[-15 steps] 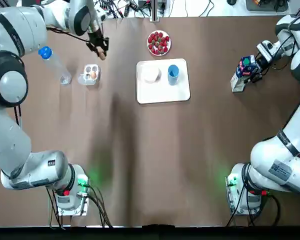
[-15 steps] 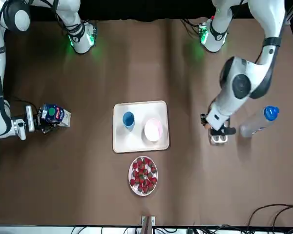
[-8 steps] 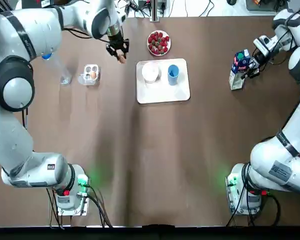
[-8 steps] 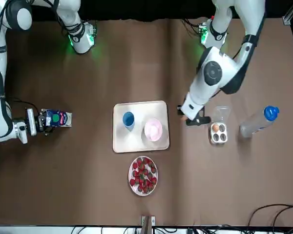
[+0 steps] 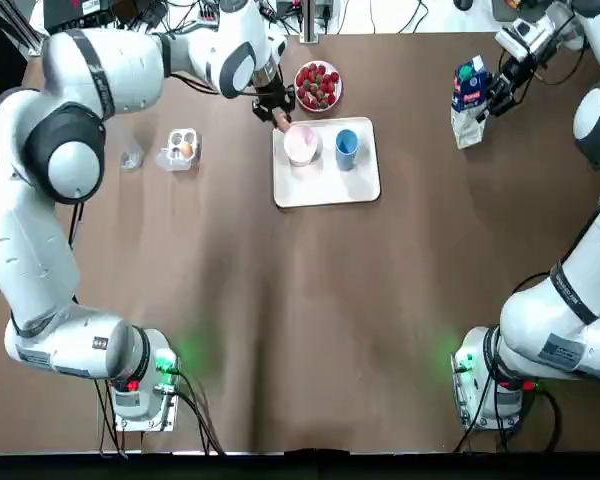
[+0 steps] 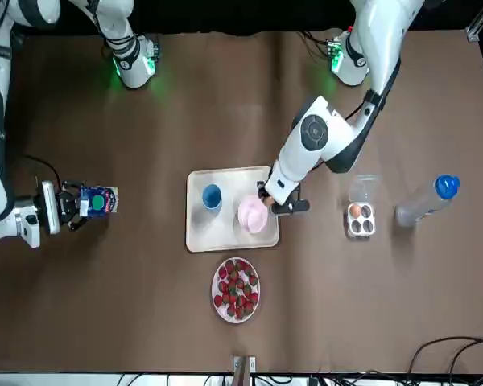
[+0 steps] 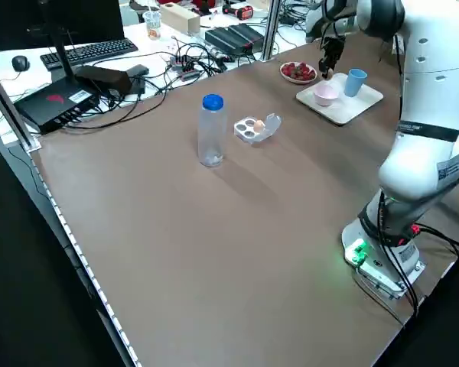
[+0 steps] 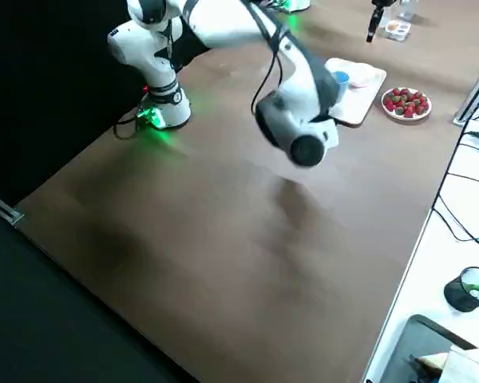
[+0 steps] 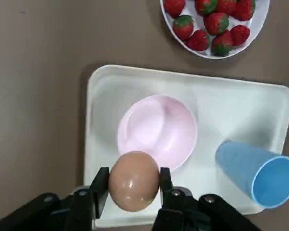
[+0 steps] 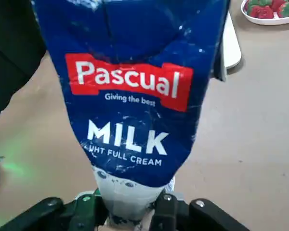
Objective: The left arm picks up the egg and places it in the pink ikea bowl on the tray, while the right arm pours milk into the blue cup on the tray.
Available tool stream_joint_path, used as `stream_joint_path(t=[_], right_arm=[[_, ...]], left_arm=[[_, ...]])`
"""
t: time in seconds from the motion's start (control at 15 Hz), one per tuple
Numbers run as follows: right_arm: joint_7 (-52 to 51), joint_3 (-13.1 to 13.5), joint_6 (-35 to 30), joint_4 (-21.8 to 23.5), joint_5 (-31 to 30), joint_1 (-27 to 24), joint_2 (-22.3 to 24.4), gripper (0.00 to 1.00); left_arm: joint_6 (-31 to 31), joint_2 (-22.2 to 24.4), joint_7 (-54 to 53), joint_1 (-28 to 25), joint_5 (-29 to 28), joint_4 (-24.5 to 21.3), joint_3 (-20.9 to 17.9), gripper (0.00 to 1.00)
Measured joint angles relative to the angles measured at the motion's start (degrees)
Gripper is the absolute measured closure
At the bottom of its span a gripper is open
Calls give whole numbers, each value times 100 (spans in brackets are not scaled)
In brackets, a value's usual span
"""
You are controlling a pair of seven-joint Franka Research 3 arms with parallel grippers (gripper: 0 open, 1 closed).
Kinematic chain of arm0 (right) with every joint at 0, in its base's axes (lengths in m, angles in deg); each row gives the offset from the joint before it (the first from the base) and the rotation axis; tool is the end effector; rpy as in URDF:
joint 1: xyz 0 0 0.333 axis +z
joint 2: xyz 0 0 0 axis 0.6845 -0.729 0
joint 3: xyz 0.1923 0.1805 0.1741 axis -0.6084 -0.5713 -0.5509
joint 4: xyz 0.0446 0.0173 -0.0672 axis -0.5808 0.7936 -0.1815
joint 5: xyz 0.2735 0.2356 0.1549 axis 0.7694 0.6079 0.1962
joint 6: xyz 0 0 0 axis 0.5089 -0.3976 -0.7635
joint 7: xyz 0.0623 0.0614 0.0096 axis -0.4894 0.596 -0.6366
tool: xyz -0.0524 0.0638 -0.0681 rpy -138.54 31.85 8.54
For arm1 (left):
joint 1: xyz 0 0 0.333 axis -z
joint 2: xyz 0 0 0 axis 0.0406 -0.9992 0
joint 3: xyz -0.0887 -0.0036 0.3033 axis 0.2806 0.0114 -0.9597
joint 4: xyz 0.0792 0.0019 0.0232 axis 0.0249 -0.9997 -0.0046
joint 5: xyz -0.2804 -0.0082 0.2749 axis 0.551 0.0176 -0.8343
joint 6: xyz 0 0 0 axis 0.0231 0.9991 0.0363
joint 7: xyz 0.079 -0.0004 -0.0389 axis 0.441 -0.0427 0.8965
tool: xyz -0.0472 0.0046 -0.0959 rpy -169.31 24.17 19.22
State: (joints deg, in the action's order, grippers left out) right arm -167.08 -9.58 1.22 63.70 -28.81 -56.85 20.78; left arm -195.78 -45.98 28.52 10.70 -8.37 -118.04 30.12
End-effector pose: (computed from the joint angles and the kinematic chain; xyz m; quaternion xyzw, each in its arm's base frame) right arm 0.6249 -0.1155 0.2832 -0.6368 -0.6515 -0.1110 0.3972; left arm 0.5442 -0.3967 0.3248 0.9894 0.0703 0.0003 0.1269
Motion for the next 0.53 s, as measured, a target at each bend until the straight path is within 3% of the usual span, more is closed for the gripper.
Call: stream_joint_path(t=[0.2, 0.53], right_arm=[[999, 1, -174, 45, -108, 458, 513, 64], [2366, 0, -229, 137, -311, 1165, 895, 70]], left_arm=[[-317, -262, 82, 359, 0, 93, -321, 53], [-845, -612, 222, 1062, 0, 370, -969, 53]])
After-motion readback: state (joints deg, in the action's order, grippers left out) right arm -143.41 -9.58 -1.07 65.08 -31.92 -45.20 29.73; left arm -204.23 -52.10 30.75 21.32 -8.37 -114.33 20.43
